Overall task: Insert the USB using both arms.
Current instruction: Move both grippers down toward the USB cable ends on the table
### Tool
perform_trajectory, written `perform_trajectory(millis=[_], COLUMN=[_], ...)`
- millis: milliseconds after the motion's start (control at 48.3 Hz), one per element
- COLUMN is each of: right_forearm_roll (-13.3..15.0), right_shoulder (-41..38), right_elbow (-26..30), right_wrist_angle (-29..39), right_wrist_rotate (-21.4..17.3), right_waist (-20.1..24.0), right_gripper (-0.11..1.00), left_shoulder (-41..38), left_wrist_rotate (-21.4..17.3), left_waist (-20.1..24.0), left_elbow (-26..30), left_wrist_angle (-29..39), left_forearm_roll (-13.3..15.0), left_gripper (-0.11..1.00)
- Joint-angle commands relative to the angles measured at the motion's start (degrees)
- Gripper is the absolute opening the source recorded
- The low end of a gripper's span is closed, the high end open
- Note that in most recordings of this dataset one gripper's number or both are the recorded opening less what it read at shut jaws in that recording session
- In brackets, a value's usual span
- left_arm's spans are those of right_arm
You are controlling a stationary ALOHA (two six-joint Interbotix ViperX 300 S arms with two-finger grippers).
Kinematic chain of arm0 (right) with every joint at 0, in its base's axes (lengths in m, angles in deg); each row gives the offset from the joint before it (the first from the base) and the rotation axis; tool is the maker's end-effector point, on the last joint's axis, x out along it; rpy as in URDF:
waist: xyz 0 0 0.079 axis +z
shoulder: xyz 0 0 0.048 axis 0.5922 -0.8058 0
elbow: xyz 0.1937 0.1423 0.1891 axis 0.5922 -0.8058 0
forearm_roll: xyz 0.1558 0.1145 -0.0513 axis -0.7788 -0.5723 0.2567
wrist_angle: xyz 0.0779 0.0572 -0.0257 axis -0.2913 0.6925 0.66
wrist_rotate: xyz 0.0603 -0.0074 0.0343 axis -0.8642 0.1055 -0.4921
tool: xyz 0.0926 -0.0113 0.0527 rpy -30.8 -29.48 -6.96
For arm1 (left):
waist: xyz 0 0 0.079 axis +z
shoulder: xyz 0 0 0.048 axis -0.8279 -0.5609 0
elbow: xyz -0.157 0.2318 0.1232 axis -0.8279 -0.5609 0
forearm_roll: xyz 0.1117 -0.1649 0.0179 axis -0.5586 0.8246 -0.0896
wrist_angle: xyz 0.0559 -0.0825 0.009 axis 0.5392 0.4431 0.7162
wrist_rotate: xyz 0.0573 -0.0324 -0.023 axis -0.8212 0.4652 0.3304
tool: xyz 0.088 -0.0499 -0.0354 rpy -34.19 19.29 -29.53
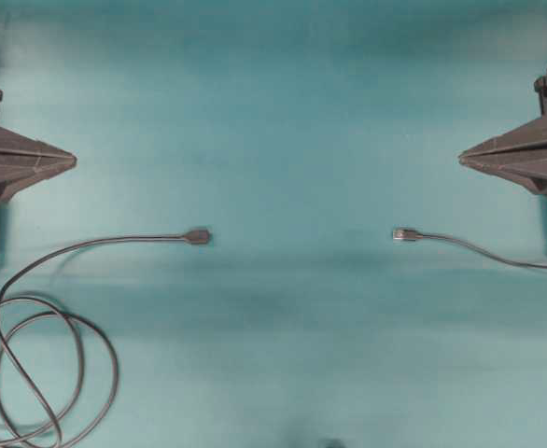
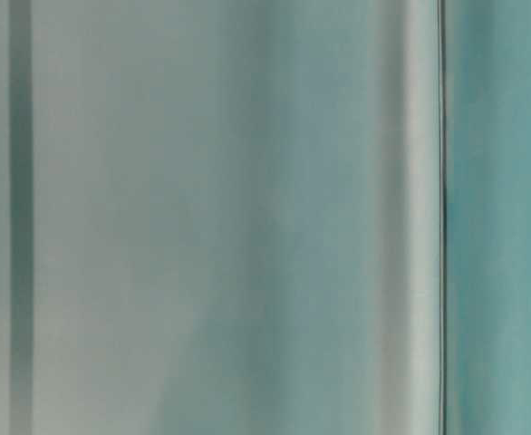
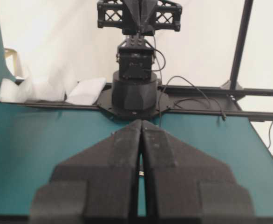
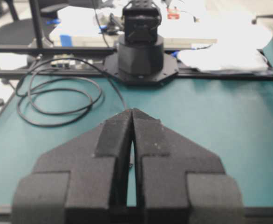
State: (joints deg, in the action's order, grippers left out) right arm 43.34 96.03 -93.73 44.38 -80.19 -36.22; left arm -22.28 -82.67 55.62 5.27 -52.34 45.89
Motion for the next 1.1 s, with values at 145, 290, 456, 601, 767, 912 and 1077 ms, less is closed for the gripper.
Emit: perform_trajectory(millis=[145,290,456,601,767,912,1077], right_forearm_roll=[0.3,0.3,0.3,0.3,0.3,0.3,0.3], right_shoulder=[-0.5,-0.5,-0.6,-1.2,-5.6,-12.0,-17.5], right_elbow=[1.1,2.6,3.7,3.7,4.1,5.3,5.6], right_wrist_angle=[4.5,12.4,25.9,32.5,32.9,32.9,33.0], right_wrist_rotate=[-0.6,-0.7,-0.9,-2.4,-6.8,-9.8,-10.2], right_waist=[0.4,0.4,0.4,0.4,0.4,0.5,1.0], right_gripper=[0.00,0.00,0.00,0.00,0.00,0.00,0.00], left_shoulder=[-4.5,-6.2,-8.0,-10.7,-13.5,-17.5,-22.9], left_wrist_rotate=[-1.2,-1.0,0.5,2.5,3.6,3.6,3.5], left_waist=[-0.6,-0.6,-0.7,-0.6,-0.6,-0.5,-0.4], left_elbow=[2.5,2.7,3.2,4.0,3.6,3.5,3.8], left_wrist_angle=[2.7,5.3,13.7,19.6,18.9,19.1,18.4], left_forearm_roll=[-0.4,-0.4,-0.4,-0.4,-0.4,-0.4,-0.4], left_gripper=[0.03,0.03,0.03,0.03,0.03,0.03,0.03])
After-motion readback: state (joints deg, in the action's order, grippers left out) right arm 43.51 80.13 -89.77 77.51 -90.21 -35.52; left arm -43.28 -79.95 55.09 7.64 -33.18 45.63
